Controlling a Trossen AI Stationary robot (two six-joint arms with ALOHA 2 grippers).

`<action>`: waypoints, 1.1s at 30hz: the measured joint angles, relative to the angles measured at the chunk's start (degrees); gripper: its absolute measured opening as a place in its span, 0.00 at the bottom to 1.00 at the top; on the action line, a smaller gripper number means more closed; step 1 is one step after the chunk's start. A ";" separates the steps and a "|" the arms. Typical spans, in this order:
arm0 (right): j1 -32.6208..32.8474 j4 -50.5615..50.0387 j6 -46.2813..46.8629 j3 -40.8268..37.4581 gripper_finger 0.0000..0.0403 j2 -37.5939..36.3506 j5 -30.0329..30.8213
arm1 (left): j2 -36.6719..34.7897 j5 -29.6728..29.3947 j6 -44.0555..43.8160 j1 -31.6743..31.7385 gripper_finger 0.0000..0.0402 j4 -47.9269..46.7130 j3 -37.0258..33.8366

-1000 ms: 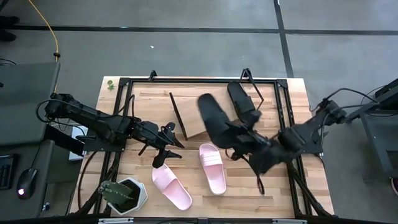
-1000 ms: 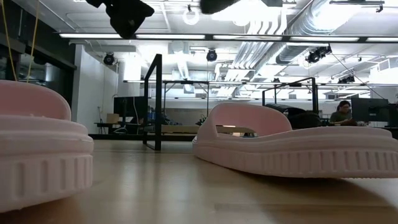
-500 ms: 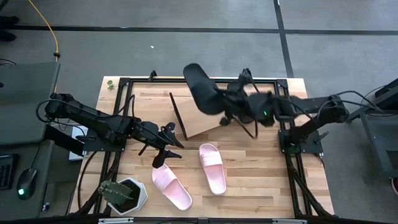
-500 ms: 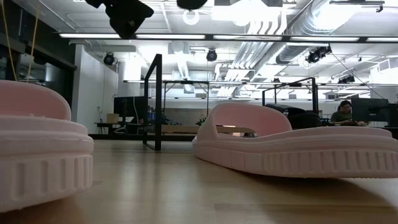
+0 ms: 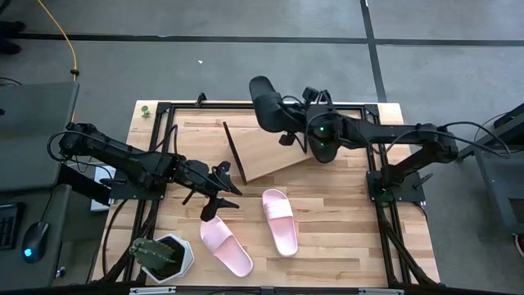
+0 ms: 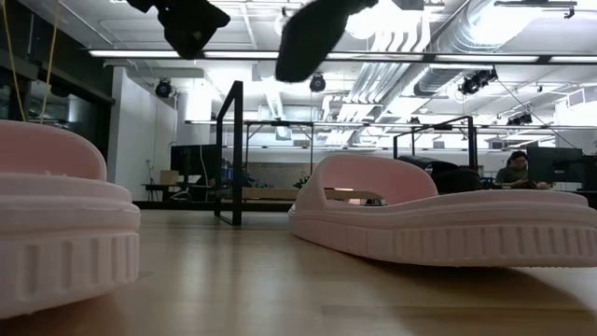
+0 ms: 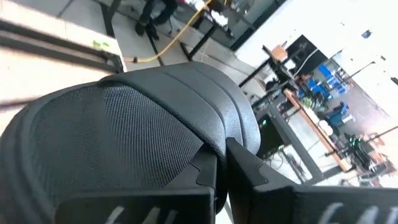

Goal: Pick and place slides into the shelf
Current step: Put the black slipper on the shelf

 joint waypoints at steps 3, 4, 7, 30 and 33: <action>-0.26 3.45 0.59 -5.56 0.00 -1.24 0.35 | 0.00 0.02 -0.17 0.00 0.47 -0.66 0.00; -0.24 5.29 0.61 -7.65 0.00 -1.91 0.99 | 0.00 0.02 -0.33 0.00 0.47 -0.87 0.00; -0.19 10.21 1.36 -14.13 0.00 -4.93 1.98 | 0.02 0.04 -1.01 0.00 0.47 -1.14 0.00; 10.87 18.53 10.32 -37.82 0.00 -12.36 13.82 | 0.01 -1.11 -1.28 -0.02 0.47 -0.51 0.00; 10.87 18.20 11.43 -37.82 0.00 -12.36 13.70 | 0.02 -1.11 -1.28 -0.02 0.47 -0.53 0.00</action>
